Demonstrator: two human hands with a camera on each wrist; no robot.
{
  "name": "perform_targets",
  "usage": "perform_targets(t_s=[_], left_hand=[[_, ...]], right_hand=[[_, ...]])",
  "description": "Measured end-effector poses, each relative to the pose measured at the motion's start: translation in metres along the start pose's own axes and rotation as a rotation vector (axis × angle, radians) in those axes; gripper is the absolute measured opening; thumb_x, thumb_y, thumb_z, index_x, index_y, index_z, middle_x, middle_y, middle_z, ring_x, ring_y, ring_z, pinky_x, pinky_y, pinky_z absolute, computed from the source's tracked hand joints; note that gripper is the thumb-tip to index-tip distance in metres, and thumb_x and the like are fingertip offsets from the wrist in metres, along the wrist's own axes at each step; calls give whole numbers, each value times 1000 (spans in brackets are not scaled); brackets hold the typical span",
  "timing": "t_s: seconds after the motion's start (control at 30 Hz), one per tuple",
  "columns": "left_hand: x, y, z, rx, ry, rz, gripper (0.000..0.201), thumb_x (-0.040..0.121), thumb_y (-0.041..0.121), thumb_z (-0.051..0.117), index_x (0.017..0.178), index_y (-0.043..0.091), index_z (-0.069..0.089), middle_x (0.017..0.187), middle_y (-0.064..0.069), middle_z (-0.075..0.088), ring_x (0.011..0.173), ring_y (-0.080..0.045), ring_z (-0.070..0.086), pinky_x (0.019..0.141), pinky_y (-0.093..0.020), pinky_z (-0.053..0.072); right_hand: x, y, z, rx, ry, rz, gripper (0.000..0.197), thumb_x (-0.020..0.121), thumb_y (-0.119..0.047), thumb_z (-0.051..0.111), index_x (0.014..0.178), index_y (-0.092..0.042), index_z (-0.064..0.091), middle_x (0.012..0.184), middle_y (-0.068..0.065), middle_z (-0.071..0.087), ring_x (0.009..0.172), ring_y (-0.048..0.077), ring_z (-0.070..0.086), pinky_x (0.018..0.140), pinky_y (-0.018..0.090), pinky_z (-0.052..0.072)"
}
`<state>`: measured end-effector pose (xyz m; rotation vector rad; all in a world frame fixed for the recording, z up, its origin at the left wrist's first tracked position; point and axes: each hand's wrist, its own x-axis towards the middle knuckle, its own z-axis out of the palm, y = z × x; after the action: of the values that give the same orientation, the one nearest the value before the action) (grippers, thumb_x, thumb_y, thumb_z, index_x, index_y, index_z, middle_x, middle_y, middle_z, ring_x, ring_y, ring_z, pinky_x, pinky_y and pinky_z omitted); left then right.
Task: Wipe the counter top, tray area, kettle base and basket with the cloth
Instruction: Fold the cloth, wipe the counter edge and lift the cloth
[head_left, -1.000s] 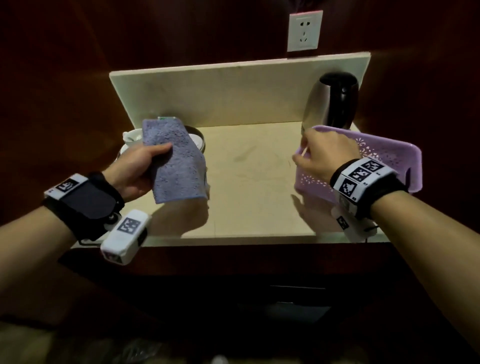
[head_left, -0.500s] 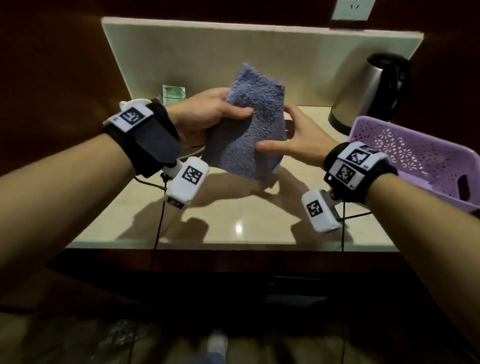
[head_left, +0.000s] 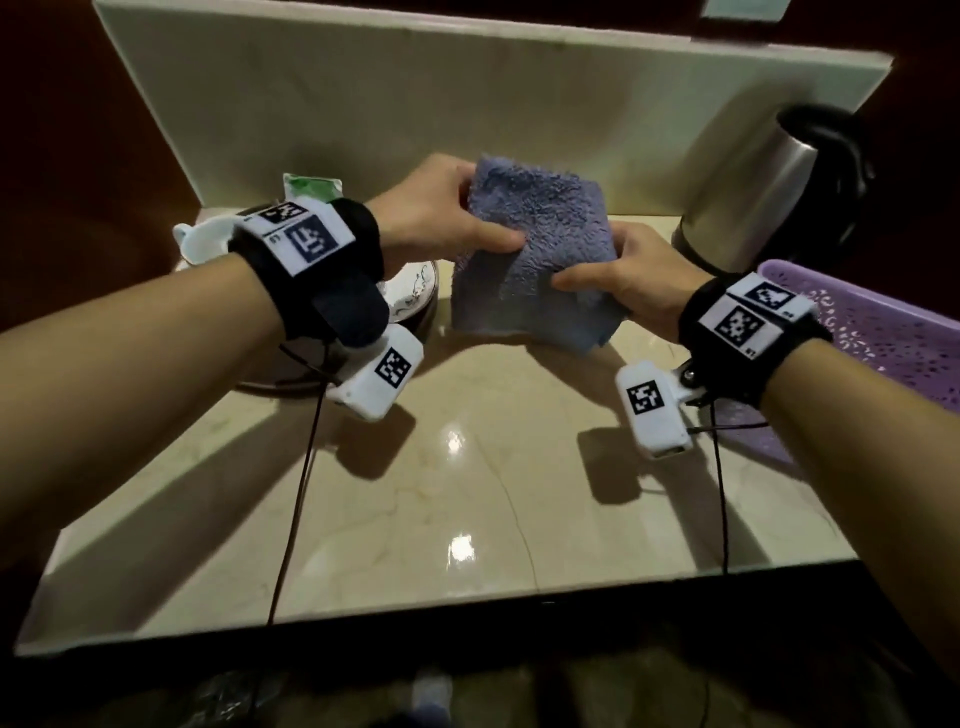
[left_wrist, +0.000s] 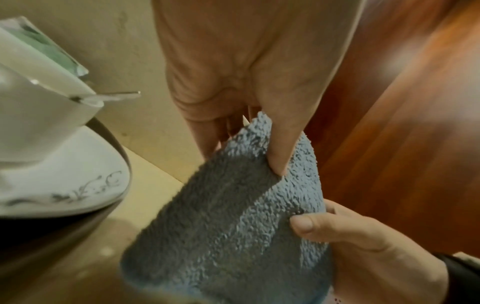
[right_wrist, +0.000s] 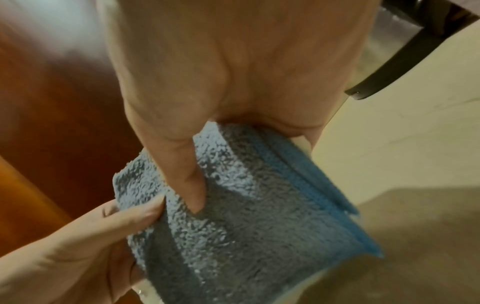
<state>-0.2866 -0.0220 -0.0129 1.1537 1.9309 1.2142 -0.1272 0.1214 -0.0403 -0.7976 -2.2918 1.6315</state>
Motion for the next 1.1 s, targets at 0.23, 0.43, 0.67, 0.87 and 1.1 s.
perform_targets(t_s=[0.23, 0.43, 0.67, 0.87, 1.1], left_hand=[[12, -4, -17, 292, -95, 94, 24, 81, 2, 74, 103, 8, 71, 97, -11, 73, 83, -17, 66, 76, -33, 55], [-1, -18, -5, 631, -436, 124, 14, 89, 10, 63, 102, 15, 67, 89, 0, 64, 81, -17, 59, 71, -32, 48], [-29, -38, 12, 857, -666, 103, 19, 95, 30, 56, 112, 25, 62, 109, 4, 65, 98, -18, 60, 93, -41, 48], [-53, -34, 14, 631, -747, 101, 23, 98, 26, 57, 116, 14, 65, 107, -2, 70, 97, -14, 62, 94, -34, 49], [-77, 9, 11, 174, -543, -72, 22, 100, 15, 50, 112, 1, 62, 102, -16, 70, 93, -27, 70, 77, -38, 59]], right_hand=[[14, -12, -11, -341, 59, -158, 32, 79, 2, 68, 102, -19, 66, 94, 3, 69, 86, 14, 64, 81, 34, 55], [8, -1, 0, -716, -268, -92, 29, 84, -9, 70, 112, -14, 71, 97, 3, 71, 82, 13, 64, 76, 30, 55], [-15, 15, 19, -928, -453, -48, 30, 78, -29, 77, 108, -26, 70, 90, -7, 66, 82, 16, 58, 76, 28, 45], [-41, 9, 17, -808, -500, -34, 9, 85, -27, 71, 93, -23, 73, 90, -4, 72, 82, 16, 61, 81, 31, 50], [-74, -18, -6, -575, -405, 22, 17, 88, -37, 68, 99, -25, 68, 84, 0, 72, 63, 10, 65, 54, 24, 51]])
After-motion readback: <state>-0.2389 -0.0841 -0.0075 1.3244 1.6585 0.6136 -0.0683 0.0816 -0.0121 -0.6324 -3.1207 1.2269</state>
